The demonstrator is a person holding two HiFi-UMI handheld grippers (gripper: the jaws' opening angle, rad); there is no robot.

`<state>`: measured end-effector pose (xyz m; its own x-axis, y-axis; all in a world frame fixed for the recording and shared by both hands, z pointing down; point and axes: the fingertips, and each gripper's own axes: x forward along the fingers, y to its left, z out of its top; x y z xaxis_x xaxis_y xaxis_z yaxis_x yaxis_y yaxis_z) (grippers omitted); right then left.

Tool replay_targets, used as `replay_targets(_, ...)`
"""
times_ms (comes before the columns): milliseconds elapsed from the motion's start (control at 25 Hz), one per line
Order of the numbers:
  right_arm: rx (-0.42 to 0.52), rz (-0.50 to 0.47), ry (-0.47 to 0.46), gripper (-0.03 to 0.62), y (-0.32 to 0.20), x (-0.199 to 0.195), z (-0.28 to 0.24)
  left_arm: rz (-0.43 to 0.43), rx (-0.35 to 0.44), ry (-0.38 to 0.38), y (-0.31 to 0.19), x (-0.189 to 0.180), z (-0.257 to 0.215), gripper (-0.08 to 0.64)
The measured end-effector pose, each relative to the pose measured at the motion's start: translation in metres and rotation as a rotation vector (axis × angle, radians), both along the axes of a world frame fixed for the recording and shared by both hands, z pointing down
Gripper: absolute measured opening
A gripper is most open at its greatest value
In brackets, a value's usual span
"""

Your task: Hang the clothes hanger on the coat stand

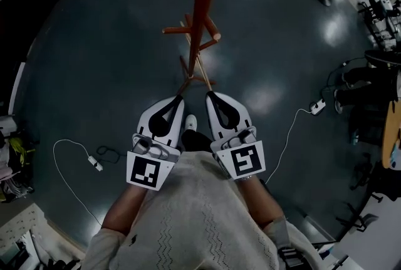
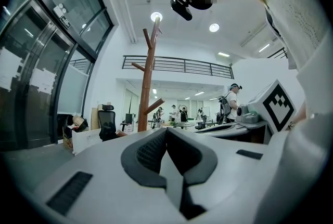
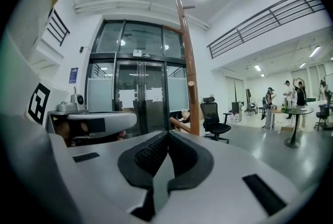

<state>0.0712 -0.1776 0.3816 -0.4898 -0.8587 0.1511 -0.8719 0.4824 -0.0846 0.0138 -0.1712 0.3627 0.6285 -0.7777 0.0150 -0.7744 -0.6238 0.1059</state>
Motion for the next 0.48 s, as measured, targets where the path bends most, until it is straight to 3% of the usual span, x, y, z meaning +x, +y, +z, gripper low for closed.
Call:
replay_targets(80, -0.026, -0.008, 0.03, 0.018, 0.002, 0.002, 0.004, 0.005, -0.004, -0.001, -0.001, 0.001, 0.002, 0.012)
replay_targets(200, 0.034, 0.004, -0.034, 0.018, -0.002, 0.0, -0.012, -0.001, -0.01, 0.002, -0.002, 0.001, 0.004, 0.012)
replay_targets(360, 0.043, -0.008, -0.055, 0.018, 0.003, 0.003, -0.015, -0.015, -0.007, 0.008, -0.001, 0.007, 0.004, 0.012)
replay_targets(480, 0.032, -0.035, -0.025, 0.018, 0.007, 0.003, -0.011, -0.018, -0.008, 0.016, 0.0, 0.009, 0.002, 0.012)
